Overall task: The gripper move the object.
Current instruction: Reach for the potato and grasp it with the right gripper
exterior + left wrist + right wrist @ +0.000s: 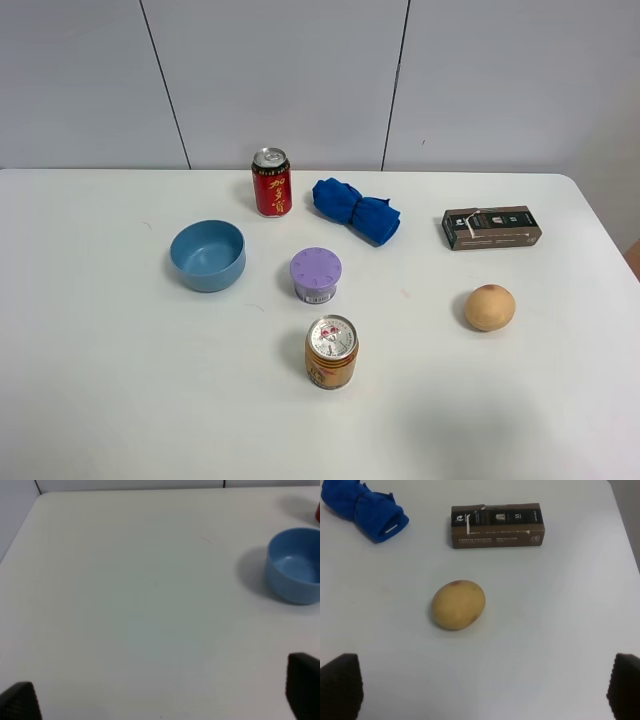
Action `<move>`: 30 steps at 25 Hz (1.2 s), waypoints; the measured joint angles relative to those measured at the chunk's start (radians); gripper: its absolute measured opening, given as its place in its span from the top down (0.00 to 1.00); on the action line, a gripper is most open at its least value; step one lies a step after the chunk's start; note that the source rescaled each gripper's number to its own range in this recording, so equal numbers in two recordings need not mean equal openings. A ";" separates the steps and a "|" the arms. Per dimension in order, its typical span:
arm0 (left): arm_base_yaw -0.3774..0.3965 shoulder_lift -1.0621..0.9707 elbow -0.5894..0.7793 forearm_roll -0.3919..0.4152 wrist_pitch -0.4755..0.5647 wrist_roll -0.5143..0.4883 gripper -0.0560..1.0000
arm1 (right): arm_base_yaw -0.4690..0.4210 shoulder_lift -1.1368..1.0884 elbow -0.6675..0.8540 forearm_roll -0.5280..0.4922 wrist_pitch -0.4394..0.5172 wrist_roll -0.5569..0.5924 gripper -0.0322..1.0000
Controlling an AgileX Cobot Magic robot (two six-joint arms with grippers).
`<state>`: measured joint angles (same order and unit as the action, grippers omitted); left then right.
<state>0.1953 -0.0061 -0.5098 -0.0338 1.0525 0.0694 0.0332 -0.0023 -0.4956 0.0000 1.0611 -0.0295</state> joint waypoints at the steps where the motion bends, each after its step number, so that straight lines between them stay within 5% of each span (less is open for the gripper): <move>1: 0.000 0.000 0.000 0.000 0.000 0.000 0.00 | 0.000 0.000 0.000 0.000 0.000 0.000 0.00; 20: 0.000 0.000 0.000 0.000 0.000 0.000 0.00 | 0.000 0.028 -0.006 0.000 0.006 0.043 0.00; 30: 0.000 0.000 0.000 0.000 0.000 0.000 0.00 | 0.000 0.468 -0.328 0.000 0.074 0.060 0.00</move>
<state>0.1953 -0.0061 -0.5098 -0.0338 1.0525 0.0694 0.0332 0.4661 -0.8240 0.0000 1.1349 0.0300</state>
